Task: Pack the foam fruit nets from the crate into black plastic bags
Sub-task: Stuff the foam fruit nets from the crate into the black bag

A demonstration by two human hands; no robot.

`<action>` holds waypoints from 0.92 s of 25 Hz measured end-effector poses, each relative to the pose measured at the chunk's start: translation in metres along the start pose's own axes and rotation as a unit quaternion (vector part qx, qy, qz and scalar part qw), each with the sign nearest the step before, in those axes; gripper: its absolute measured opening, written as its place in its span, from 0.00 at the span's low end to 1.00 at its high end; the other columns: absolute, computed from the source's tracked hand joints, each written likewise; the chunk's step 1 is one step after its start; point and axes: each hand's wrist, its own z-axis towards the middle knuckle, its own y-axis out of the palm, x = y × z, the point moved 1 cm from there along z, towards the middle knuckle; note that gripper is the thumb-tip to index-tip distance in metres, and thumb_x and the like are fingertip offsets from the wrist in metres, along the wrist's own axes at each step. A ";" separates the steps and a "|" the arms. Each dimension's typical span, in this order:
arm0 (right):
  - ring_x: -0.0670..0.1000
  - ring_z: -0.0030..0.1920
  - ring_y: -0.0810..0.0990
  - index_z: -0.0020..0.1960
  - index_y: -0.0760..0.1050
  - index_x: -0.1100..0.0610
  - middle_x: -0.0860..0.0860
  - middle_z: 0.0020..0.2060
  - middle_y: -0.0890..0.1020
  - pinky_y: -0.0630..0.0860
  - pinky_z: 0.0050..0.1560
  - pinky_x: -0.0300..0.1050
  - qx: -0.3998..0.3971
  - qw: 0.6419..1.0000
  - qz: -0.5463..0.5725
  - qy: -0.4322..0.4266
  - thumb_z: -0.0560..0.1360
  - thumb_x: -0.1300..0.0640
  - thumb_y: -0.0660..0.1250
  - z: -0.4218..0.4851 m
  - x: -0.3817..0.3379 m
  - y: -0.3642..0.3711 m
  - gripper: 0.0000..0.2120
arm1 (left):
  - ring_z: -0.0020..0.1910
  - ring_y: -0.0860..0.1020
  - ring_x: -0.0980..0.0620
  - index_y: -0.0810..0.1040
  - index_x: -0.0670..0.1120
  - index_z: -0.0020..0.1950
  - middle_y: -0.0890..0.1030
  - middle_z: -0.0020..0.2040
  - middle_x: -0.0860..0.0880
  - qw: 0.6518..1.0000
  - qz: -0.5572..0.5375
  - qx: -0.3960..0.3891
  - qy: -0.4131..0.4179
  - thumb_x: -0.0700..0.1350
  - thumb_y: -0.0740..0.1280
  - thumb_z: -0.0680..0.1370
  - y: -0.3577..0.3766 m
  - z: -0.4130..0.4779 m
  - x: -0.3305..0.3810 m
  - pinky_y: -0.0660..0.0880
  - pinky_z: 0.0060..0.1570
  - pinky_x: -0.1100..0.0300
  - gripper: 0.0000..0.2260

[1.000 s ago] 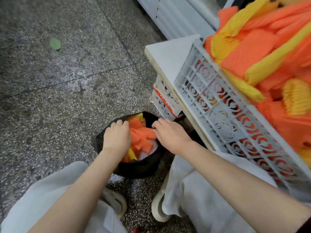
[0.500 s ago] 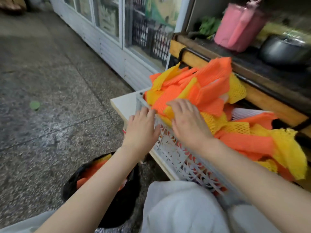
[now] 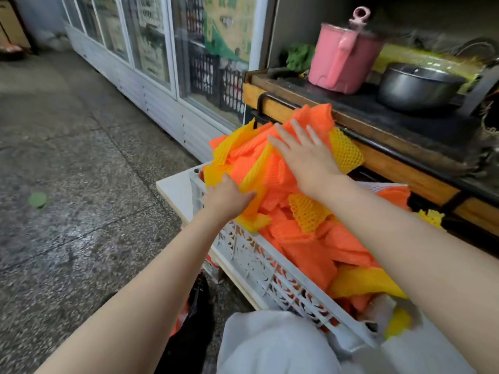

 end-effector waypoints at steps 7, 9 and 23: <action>0.59 0.66 0.64 0.71 0.61 0.56 0.57 0.65 0.67 0.61 0.63 0.50 0.024 0.997 -0.044 0.060 0.74 0.61 0.62 0.000 -0.003 -0.007 0.26 | 0.33 0.74 0.48 0.72 0.43 0.37 0.74 0.33 0.45 0.991 -0.110 -0.020 0.073 0.44 0.70 0.73 -0.004 -0.016 0.010 0.75 0.35 0.52 0.09; 0.59 0.64 0.64 0.62 0.71 0.57 0.57 0.61 0.69 0.62 0.62 0.50 0.025 0.996 -0.054 0.066 0.75 0.61 0.59 -0.012 0.008 -0.007 0.16 | 0.33 0.75 0.48 0.75 0.41 0.43 0.76 0.35 0.45 0.987 -0.133 -0.013 0.087 0.43 0.69 0.73 -0.007 -0.024 0.011 0.75 0.35 0.53 0.06; 0.60 0.56 0.77 0.59 0.73 0.57 0.56 0.55 0.79 0.72 0.48 0.50 0.073 0.933 0.246 0.250 0.75 0.42 0.64 -0.100 0.051 -0.010 0.22 | 0.44 0.80 0.39 0.71 0.41 0.54 0.79 0.47 0.41 0.916 -0.386 0.106 0.033 0.49 0.65 0.65 -0.018 -0.074 0.012 0.79 0.41 0.40 0.20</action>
